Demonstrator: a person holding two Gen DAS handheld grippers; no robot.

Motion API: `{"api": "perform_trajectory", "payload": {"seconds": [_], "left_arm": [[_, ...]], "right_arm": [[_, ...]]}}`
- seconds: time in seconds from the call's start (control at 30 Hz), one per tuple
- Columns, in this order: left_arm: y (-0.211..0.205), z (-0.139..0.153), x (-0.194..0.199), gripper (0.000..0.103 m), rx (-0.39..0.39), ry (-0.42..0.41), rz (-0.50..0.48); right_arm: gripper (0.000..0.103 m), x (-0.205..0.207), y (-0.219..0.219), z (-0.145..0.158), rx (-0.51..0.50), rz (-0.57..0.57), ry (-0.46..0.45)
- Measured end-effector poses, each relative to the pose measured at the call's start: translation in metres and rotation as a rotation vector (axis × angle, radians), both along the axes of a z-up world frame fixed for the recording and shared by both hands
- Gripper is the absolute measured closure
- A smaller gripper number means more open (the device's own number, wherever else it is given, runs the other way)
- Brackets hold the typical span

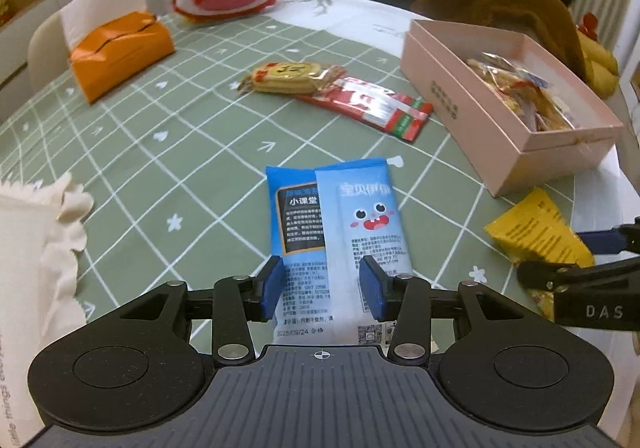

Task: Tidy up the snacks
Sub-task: 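Grasp the yellow chip bag with the right gripper while the left approaches the blue bag, then grasp the blue snack bag with the left gripper while the right holds the chip bag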

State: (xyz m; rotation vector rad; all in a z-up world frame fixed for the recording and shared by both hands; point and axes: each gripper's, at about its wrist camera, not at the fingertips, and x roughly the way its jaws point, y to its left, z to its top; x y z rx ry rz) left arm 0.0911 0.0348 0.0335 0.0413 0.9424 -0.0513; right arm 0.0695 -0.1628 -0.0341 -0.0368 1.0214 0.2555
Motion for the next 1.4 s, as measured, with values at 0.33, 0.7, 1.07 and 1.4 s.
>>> {"api": "perform_trajectory", "payload": {"seconds": [0.33,0.7,1.07,1.4], "left_arm": [[-0.007,-0.002,0.002,0.051,-0.037,-0.001,-0.087],[-0.011,-0.006,0.006,0.053,-0.112,0.033,-0.18],[0.019,-0.007,0.001,0.044,-0.149,0.011,-0.058],[0.012,0.004,0.006,0.047,-0.101,-0.023,-0.067]], "right_arm": [[0.012,-0.006,0.002,-0.009,-0.02,-0.013,-0.054],[0.0,-0.006,0.011,-0.014,-0.017,-0.027,-0.071],[0.0,-0.009,0.01,-0.016,-0.011,-0.025,-0.097],[0.01,-0.012,0.001,-0.008,0.008,0.027,-0.074]]}}
